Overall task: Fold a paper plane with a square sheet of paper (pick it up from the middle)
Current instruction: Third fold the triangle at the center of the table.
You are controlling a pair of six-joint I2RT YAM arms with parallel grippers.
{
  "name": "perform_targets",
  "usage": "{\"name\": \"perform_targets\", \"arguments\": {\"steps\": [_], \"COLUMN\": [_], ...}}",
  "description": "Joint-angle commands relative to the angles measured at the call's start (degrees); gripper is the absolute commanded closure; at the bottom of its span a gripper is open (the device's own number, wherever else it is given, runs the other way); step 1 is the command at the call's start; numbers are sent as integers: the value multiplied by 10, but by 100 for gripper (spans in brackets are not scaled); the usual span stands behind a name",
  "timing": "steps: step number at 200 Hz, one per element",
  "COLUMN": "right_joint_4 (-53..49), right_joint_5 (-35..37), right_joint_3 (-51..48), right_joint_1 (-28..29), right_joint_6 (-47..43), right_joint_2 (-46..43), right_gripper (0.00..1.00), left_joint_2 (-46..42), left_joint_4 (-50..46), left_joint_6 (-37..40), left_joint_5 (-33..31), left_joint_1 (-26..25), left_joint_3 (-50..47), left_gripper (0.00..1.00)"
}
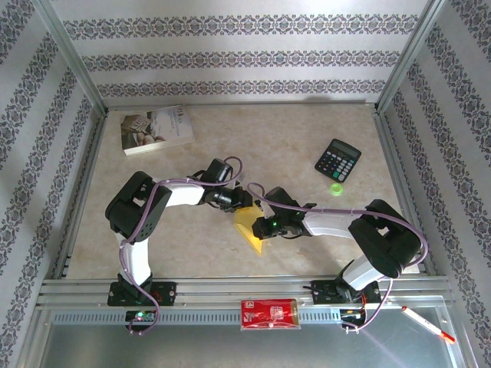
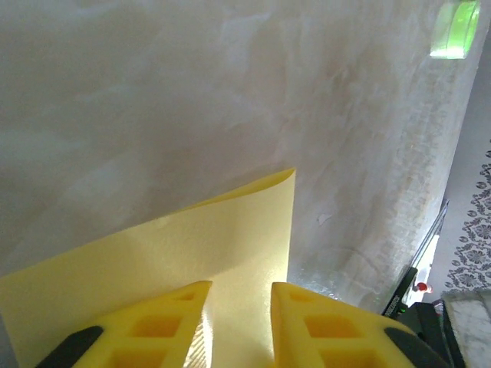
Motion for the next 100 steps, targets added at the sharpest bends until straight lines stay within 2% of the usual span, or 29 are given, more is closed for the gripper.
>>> {"name": "perform_targets", "arguments": {"steps": [1, 47, 100], "right_joint_4": [-21, -11, -11], "right_joint_5": [31, 50, 61], "right_joint_3": [-28, -31, 12], "right_joint_1": [6, 10, 3], "right_joint_6": [13, 38, 37], "right_joint_2": [12, 17, 51], "right_gripper": [97, 97, 98], "left_joint_2": [-49, -145, -225], "left_joint_4": [-3, -14, -68], "left_joint_6": [-10, -16, -4], "left_joint_5": [-13, -55, -93], "left_joint_1": [-5, -5, -4], "left_joint_3": [1, -67, -121], "left_gripper": [70, 70, 78]}}
